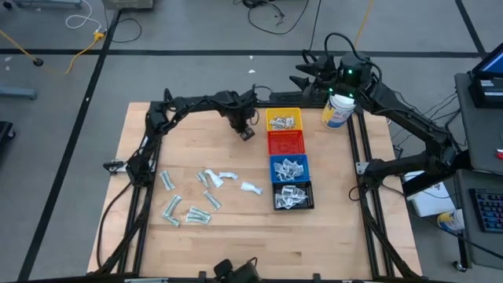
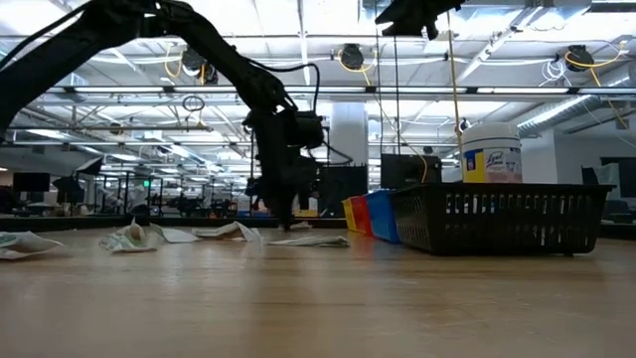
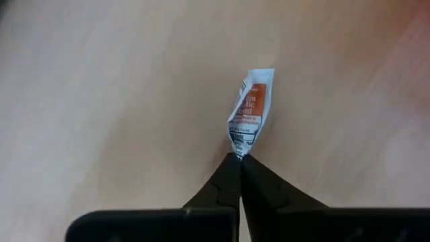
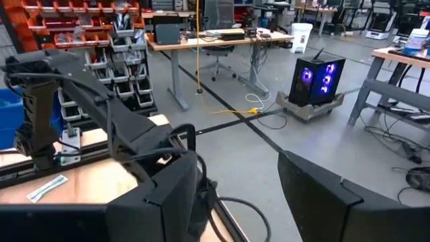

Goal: Pick & Place First Aid Supplies
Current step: Put the orange ointment pack into the yellow bin

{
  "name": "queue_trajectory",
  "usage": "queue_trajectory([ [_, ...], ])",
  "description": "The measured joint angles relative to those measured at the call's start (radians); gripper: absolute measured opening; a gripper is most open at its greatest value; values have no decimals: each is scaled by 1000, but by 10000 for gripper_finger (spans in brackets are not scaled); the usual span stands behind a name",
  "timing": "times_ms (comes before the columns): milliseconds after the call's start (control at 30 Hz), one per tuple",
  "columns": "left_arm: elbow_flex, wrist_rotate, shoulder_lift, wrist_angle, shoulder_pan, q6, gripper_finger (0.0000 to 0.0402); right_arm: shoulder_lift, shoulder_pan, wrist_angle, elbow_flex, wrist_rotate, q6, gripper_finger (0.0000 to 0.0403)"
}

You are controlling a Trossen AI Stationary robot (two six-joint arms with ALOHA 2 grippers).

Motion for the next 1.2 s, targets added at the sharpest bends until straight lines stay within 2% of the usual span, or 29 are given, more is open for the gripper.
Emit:
queue_trajectory([
  [100, -9, 63, -39, -25, 13, 13, 3, 0, 0, -8, 0, 0, 13, 203],
  [233, -16, 116, -153, 61, 2, 44, 2, 0, 7, -6, -11, 0, 40, 203],
  [333, -79, 172, -243, 165, -11, 36, 2, 0, 17, -9, -23, 0, 42, 203],
  [600, -398, 341, -539, 614, -69, -2, 1, 0, 71, -2, -70, 2, 89, 203],
  [733, -544, 411, -672, 867, -106, -87, 1, 0, 107, 2, -105, 13, 117, 214],
  [833, -633, 413, -745, 1028, -129, -142, 0, 0, 143, 70, -150, -17, 138, 231],
  [933, -677, 409, -791, 1135, -146, -184, 0, 0, 178, 200, -204, -106, 192, 251],
  [1033, -675, 406, -808, 1150, -159, -200, 0, 0, 217, 325, -252, -159, 218, 267],
  [1200, -673, 380, -808, 1167, -183, -207, 0, 33, 287, 399, -290, -159, 225, 276],
])
